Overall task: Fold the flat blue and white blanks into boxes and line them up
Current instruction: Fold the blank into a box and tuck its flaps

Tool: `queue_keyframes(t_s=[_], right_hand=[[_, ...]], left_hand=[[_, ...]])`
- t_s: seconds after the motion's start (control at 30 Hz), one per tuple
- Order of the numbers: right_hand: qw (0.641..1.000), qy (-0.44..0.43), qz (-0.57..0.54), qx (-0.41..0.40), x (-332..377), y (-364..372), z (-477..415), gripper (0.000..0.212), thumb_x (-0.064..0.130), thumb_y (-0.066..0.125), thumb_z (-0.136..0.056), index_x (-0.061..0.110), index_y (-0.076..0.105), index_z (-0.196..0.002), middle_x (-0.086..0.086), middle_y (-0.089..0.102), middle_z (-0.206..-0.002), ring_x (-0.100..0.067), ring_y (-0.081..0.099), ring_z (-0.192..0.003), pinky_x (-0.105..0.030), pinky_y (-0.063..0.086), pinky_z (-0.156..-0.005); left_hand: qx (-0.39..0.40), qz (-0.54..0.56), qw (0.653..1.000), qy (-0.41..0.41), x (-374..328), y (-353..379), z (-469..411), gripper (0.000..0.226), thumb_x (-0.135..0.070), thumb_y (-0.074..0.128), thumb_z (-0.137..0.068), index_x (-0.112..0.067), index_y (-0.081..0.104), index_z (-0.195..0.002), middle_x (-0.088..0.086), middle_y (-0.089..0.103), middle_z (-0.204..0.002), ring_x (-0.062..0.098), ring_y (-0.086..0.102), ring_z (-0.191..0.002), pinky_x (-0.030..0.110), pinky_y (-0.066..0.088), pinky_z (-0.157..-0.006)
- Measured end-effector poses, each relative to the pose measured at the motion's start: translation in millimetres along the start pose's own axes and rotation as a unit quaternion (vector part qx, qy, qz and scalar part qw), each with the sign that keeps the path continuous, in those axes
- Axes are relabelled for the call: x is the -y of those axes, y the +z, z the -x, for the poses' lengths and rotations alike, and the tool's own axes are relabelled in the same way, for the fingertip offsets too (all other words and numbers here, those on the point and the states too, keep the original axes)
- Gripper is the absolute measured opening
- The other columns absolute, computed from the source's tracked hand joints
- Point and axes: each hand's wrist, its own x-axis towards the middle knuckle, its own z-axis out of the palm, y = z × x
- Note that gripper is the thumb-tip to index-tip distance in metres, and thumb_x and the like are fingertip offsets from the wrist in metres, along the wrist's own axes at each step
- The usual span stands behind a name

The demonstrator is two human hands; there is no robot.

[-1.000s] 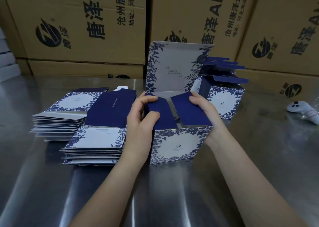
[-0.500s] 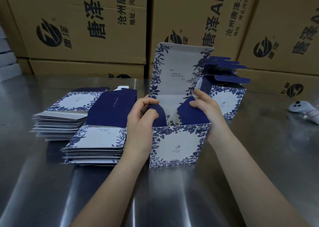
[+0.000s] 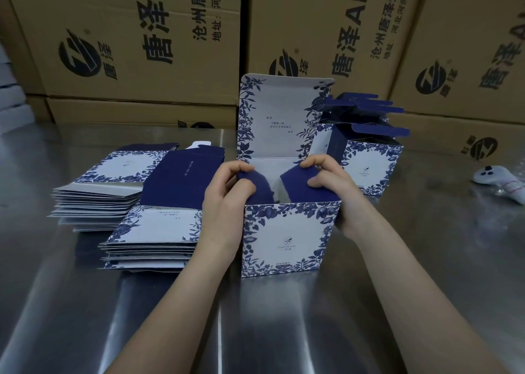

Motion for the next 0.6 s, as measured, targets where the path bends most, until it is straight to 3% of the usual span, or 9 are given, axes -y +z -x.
queue_keyframes(t_s=[0.13,0.2,0.33,0.4,0.5,0.6], right_hand=[[0.998,-0.018,0.054,-0.038,1,5,-1,0.022,0.013,0.052,-0.059,0.029,0.059,-0.073,-0.009,0.049,-0.092,-0.028,0.043,-0.086,-0.042,0.031,-0.075],[0.996,-0.026,0.074,-0.048,1,6,-1,0.022,0.014,0.050,-0.059,0.029,0.058,-0.072,-0.008,0.048,-0.089,-0.028,0.043,-0.087,-0.043,0.029,-0.077],[0.998,-0.016,0.058,-0.033,0,4,-2,0.020,0.012,0.052,-0.062,0.027,0.060,-0.074,-0.008,0.055,-0.085,-0.026,0.050,-0.078,-0.036,0.039,-0.066],[1.000,-0.005,0.022,-0.007,-2,1,-2,0.021,0.013,0.054,-0.068,0.028,0.064,-0.078,0.002,0.065,-0.082,-0.020,0.061,-0.070,-0.027,0.048,-0.057],[0.999,0.008,-0.013,0.029,-3,-4,0,0.021,0.020,0.058,-0.075,0.032,0.068,-0.088,0.007,0.069,-0.090,-0.015,0.066,-0.074,-0.025,0.054,-0.061],[0.999,0.010,-0.020,0.045,-4,-6,1,0.024,0.019,0.057,-0.075,0.033,0.067,-0.092,0.006,0.069,-0.092,-0.016,0.066,-0.077,-0.026,0.054,-0.063]], left_hand=[[-0.006,-0.040,0.999,0.018,0,-1,-1,0.012,-0.022,0.048,-0.068,-0.027,0.055,-0.076,-0.015,0.048,-0.066,0.004,0.042,-0.063,0.032,0.031,-0.064],[-0.004,-0.044,0.999,0.017,0,-1,-1,0.010,-0.022,0.047,-0.068,-0.027,0.052,-0.074,-0.015,0.045,-0.062,0.005,0.038,-0.060,0.034,0.028,-0.063],[0.004,-0.039,0.999,0.005,0,-2,-2,0.012,-0.023,0.048,-0.069,-0.031,0.055,-0.075,-0.012,0.046,-0.067,0.010,0.042,-0.067,0.036,0.031,-0.067],[0.011,-0.026,1.000,-0.008,0,-1,-1,0.016,-0.026,0.051,-0.071,-0.032,0.061,-0.082,-0.005,0.055,-0.077,0.018,0.051,-0.077,0.041,0.038,-0.072],[0.014,-0.007,1.000,-0.026,1,-1,1,0.025,-0.031,0.054,-0.075,-0.037,0.067,-0.095,-0.010,0.067,-0.089,0.016,0.063,-0.086,0.036,0.048,-0.076],[0.010,-0.006,1.000,-0.024,1,0,1,0.023,-0.031,0.051,-0.074,-0.038,0.066,-0.091,-0.005,0.064,-0.087,0.021,0.060,-0.084,0.041,0.045,-0.075]])
